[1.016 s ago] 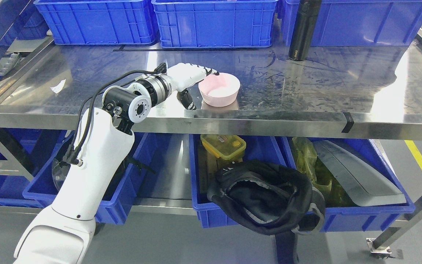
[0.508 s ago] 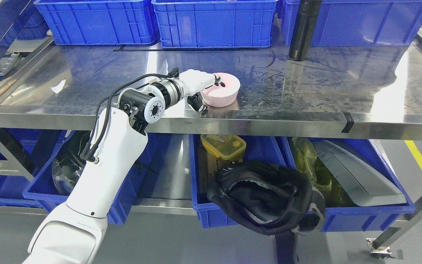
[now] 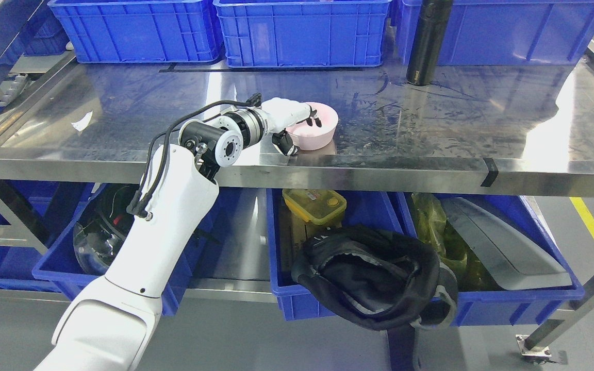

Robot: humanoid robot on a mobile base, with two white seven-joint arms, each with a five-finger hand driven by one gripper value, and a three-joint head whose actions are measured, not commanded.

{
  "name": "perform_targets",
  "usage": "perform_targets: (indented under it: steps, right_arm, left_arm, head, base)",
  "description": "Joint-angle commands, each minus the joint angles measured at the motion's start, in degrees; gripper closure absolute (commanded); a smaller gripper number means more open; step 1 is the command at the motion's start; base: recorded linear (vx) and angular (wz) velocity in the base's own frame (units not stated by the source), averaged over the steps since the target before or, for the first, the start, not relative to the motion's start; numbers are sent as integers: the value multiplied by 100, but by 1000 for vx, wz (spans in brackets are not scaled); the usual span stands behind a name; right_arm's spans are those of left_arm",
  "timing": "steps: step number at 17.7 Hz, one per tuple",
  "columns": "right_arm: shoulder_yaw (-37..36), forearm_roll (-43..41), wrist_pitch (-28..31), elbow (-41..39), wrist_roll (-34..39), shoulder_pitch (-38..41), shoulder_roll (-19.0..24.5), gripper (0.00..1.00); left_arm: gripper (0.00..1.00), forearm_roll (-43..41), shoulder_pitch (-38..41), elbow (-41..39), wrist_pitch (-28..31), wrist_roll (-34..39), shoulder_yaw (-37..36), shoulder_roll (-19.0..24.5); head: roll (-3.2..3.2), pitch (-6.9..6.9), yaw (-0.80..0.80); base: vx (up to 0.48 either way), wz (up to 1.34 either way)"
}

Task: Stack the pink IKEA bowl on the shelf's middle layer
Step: 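Close the left hand fingers around the pink bowl's rim, then lift the pink bowl off the shelf with the left hand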

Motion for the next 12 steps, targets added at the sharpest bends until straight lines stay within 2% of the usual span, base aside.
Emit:
perform_targets:
  steps: [1,3,7,10,11,12]
  right_arm:
    - [0,0,2,-100,1,88,-100,0]
    - [0,0,2,-100,1,88,-100,0]
    - [0,0,2,-100,1,88,-100,0]
    - [0,0,2,-100,1,88,-100,0]
    - [0,0,2,-100,1,88,-100,0]
    - [0,0,2,-100,1,88,-100,0]
  left_arm:
    - [44,-5,-84,616,-41,-4,-32,-394]
    - [50,-5,-84,660,-59,-13,-32,-430]
    - [71,-5,-110,660,-68,-39,-6,-439]
    - [80,4,-251,616,-112,-13,143,-447]
    - [81,4,-295,607,-199,-4,274,-439]
    - [88,12,-313,607,-522,22,589,-430]
  head:
    - [0,0,0]
    - [0,0,0]
    - [0,0,0]
    - [0,0,0]
    - [0,0,0]
    - [0,0,0]
  base:
    - [0,0]
    - [0,0]
    - [0,0]
    - [0,23]
    - [-5,61]
    - [-5,21]
